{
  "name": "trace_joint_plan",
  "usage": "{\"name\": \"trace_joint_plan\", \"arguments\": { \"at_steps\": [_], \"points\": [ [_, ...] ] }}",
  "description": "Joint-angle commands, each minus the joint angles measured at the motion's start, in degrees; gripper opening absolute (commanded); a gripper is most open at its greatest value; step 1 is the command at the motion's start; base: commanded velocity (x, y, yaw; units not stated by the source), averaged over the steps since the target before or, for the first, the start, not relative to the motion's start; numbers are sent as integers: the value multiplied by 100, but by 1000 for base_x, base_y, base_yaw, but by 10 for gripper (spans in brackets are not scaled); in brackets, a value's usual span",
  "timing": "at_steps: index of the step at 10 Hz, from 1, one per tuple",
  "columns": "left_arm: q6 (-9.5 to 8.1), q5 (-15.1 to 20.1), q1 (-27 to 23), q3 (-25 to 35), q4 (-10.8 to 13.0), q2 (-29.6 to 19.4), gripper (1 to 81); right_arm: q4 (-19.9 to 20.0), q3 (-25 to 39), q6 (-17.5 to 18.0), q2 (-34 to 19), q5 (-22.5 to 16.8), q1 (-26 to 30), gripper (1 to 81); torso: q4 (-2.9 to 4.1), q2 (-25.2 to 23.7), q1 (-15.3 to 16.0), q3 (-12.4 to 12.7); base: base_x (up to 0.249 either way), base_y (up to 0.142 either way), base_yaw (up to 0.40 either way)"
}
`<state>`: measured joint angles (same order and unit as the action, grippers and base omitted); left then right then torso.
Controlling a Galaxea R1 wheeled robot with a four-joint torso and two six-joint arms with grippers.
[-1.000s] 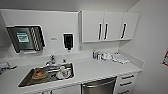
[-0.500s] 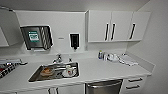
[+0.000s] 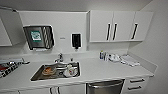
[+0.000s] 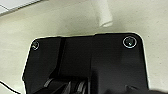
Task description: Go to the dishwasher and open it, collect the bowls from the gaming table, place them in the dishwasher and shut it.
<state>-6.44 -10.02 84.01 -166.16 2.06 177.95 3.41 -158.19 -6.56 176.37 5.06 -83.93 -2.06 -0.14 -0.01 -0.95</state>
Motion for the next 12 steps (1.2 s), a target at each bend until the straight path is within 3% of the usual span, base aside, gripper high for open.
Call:
{"name": "trace_joint_plan", "arguments": {
  "at_steps": [1,12],
  "points": [
    [-16,246,-301,-31,-4,4,811,10,26,-3,23,-260,329,811,0,0,1,0,0,0,0],
    [-16,220,-293,-39,-4,13,811,10,34,-3,23,-260,328,811,0,0,1,0,0,0,0]
  ]
}}
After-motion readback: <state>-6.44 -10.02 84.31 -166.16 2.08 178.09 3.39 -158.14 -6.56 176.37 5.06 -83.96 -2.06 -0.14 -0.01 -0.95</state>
